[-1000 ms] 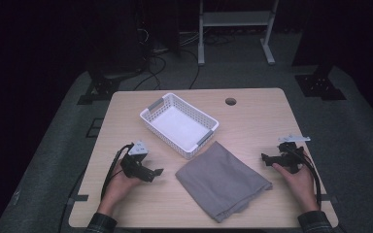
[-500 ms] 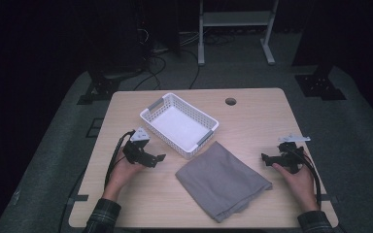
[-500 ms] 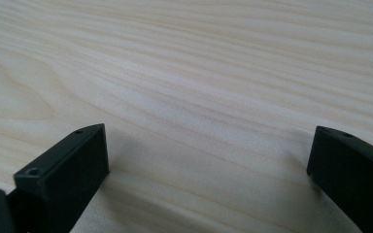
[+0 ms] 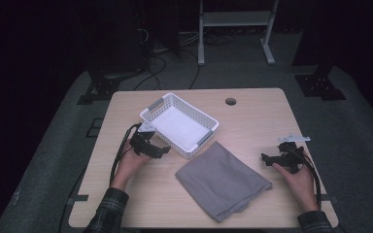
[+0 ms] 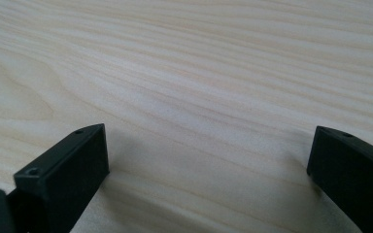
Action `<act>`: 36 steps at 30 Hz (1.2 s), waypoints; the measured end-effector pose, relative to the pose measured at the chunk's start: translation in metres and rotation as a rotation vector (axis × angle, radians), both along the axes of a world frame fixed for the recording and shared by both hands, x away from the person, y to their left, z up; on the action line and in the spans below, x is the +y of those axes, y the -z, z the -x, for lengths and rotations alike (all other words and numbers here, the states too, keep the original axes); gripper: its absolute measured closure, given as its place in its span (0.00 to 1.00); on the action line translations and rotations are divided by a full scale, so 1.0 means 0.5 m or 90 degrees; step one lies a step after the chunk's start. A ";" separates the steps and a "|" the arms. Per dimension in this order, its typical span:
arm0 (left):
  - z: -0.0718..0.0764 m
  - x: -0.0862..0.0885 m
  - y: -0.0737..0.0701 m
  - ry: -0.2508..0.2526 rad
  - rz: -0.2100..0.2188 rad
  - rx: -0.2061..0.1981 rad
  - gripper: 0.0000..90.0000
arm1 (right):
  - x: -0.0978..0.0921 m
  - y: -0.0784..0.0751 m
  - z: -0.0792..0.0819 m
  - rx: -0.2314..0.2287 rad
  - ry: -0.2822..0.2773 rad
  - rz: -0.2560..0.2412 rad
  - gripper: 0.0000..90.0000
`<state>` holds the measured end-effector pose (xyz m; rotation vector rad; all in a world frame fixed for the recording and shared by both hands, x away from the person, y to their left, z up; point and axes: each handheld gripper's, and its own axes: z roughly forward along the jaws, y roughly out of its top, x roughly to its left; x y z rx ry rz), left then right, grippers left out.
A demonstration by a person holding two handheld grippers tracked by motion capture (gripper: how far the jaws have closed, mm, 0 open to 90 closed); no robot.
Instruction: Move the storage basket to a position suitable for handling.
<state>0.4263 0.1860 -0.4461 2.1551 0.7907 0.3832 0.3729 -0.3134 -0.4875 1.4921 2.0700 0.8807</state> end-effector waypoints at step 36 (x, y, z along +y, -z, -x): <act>-0.086 -0.100 -0.004 0.004 0.007 -0.005 0.00 | 0.000 0.000 -0.001 -0.001 0.001 0.001 0.00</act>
